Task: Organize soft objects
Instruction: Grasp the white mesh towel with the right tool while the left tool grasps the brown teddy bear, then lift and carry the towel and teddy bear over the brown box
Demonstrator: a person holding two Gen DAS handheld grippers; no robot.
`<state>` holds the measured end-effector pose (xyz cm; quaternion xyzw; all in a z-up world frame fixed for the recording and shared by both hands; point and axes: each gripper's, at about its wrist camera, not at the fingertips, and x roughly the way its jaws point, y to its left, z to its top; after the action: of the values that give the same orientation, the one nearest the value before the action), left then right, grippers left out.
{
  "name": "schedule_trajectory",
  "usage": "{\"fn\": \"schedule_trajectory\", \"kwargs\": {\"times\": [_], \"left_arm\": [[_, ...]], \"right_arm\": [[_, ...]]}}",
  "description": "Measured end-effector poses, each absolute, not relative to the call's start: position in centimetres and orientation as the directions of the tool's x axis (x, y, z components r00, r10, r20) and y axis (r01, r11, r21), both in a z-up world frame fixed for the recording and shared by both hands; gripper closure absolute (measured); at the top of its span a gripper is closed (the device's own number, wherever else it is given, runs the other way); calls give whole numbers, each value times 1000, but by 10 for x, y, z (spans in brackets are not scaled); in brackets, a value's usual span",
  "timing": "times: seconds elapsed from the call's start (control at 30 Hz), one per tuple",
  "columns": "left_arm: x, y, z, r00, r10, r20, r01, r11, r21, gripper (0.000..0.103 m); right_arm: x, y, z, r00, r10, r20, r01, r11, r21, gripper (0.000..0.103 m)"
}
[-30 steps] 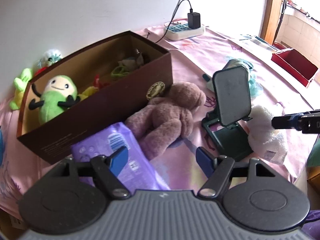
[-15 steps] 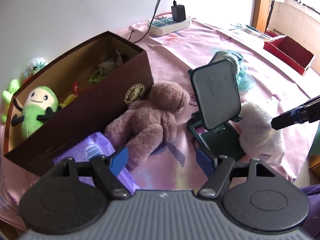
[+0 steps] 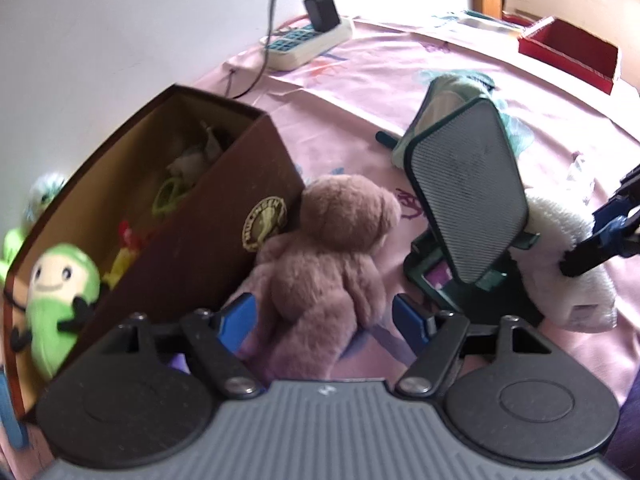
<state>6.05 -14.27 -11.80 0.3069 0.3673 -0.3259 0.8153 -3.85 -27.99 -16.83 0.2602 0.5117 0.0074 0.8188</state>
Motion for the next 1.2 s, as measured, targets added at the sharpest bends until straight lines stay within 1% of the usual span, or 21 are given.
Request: {"fn": "schedule_trajectory", "kwargs": {"times": [0.23, 0.37, 0.53, 0.57, 0.67, 0.7, 0.77, 1.03, 1.2], "left_arm": [[75, -152, -134, 520, -319, -793, 794, 524, 309, 28], [83, -155, -143, 487, -333, -807, 814, 507, 283, 27], [79, -165, -157, 535, -315, -784, 805, 471, 360, 26], [78, -166, -158, 546, -317, -775, 797, 481, 365, 28], [74, -169, -157, 559, -314, -767, 783, 503, 365, 39], [73, -169, -157, 567, -310, -763, 779, 504, 373, 40], [70, -167, -156, 572, -310, -759, 774, 510, 375, 43], [68, -154, -140, 558, -339, -758, 750, 597, 285, 44], [64, -142, -119, 565, -376, -735, 723, 654, 221, 44]], "right_arm": [[-33, -279, -174, 458, 295, -838, 247, 864, 439, 73], [-31, -280, -176, 456, 305, -836, 251, 857, 450, 72], [-28, -276, -176, 451, 297, -842, 240, 868, 435, 70], [-27, -275, -176, 449, 294, -844, 235, 872, 429, 70], [-26, -273, -175, 449, 291, -845, 231, 876, 424, 70], [-27, -274, -176, 453, 294, -841, 235, 871, 431, 70], [-30, -277, -176, 463, 299, -835, 249, 860, 446, 72], [-40, -280, -169, 487, 274, -829, 252, 865, 434, 84], [-45, -286, -162, 513, 244, -823, 275, 862, 426, 86]]}}
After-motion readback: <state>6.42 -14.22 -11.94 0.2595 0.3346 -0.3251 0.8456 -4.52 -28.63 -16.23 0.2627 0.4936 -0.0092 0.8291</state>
